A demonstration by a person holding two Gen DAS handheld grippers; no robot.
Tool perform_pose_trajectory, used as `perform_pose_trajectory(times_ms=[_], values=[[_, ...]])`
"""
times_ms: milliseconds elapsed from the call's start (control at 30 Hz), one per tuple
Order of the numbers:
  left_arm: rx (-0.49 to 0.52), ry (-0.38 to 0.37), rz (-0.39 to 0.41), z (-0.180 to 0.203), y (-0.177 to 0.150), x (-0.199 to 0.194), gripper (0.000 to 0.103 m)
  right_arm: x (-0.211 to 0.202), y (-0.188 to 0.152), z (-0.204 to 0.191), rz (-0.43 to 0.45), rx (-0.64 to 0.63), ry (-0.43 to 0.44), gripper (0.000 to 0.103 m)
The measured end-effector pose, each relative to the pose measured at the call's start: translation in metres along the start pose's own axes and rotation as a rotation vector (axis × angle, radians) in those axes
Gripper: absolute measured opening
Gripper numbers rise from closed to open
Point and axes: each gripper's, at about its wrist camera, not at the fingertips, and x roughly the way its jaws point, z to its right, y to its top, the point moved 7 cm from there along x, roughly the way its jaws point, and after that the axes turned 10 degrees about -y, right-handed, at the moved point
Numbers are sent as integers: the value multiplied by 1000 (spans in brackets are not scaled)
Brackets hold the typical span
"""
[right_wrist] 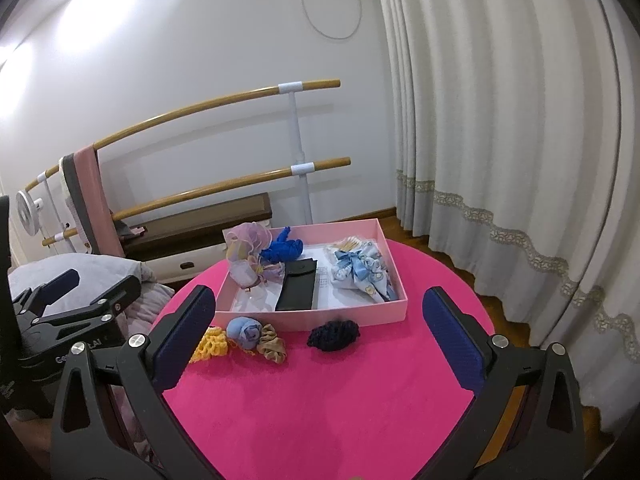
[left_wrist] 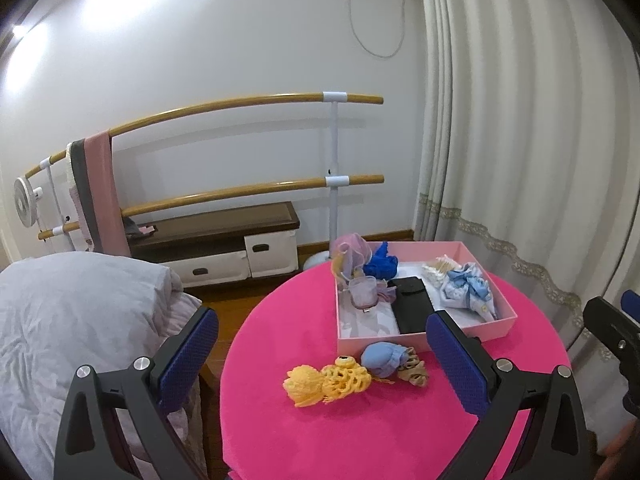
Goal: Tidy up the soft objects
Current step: 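Withdraw both tools and move them toward the remaining items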
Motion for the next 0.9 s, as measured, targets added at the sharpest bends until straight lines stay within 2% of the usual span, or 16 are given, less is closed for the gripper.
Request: perform_pose_trajectory(times_ms=[433,900], values=[[1,5,12,-2,-6,-5,103,-3,-3,4,-2,0,-11,103],[-7,17,-31,-17,-31,14,103,17,-12,10,-46,-3,-37,103]])
